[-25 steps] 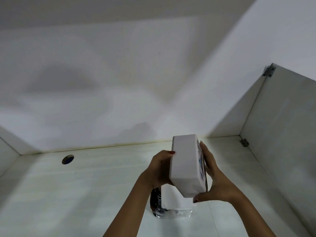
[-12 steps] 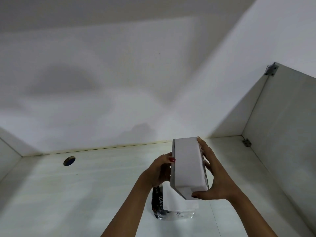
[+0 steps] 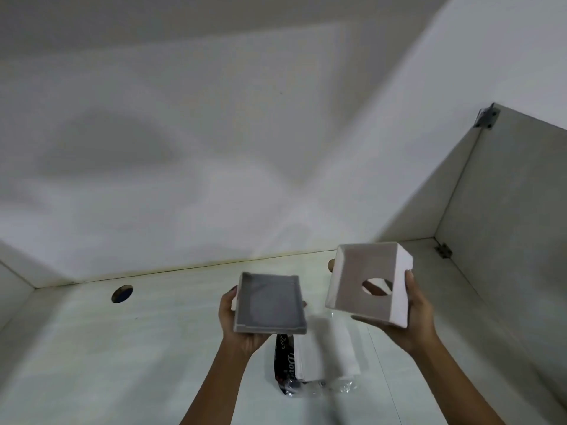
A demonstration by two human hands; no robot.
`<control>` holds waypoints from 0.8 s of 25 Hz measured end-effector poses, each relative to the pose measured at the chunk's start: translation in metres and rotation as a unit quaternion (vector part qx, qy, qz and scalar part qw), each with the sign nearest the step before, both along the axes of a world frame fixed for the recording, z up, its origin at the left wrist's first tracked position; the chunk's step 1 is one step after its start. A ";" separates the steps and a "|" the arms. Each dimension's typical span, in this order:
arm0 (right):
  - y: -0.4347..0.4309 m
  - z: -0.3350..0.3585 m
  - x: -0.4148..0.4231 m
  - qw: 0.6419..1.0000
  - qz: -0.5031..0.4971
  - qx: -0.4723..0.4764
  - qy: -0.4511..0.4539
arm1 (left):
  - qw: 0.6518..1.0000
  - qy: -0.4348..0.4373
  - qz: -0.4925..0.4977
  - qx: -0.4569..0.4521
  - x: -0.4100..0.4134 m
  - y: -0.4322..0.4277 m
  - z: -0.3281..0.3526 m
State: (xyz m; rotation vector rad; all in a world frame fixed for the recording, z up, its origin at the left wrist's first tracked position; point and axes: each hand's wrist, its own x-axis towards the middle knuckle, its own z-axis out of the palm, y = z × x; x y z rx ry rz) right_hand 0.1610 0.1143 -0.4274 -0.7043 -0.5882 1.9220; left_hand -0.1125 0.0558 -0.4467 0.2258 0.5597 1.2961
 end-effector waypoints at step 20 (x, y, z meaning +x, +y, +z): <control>0.053 -0.127 0.029 0.902 -0.121 -0.187 -0.370 | 0.732 0.486 0.164 -0.449 -0.043 0.040 -0.125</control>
